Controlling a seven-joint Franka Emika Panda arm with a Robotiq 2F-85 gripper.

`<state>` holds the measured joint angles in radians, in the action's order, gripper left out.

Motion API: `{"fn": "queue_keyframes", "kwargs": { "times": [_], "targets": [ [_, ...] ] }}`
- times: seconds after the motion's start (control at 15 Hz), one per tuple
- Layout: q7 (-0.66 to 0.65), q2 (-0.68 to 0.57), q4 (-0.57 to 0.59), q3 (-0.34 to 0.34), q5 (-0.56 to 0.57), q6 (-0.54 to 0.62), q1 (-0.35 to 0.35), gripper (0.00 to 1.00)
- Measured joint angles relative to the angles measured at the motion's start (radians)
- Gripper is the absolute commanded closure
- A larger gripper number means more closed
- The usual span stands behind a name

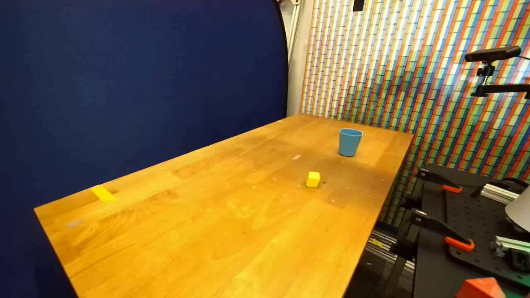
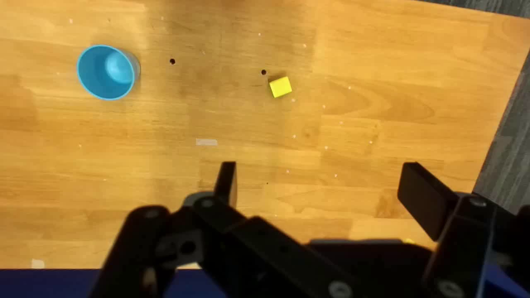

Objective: Put the cube in the cup

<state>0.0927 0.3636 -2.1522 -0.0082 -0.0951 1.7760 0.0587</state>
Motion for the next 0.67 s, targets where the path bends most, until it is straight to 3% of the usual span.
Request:
{"fn": "queue_keyframes", "kwargs": {
  "times": [0.67],
  "targets": [
    [0.0,0.006,0.011,0.0,0.0,0.0,0.0,0.0]
  ]
}}
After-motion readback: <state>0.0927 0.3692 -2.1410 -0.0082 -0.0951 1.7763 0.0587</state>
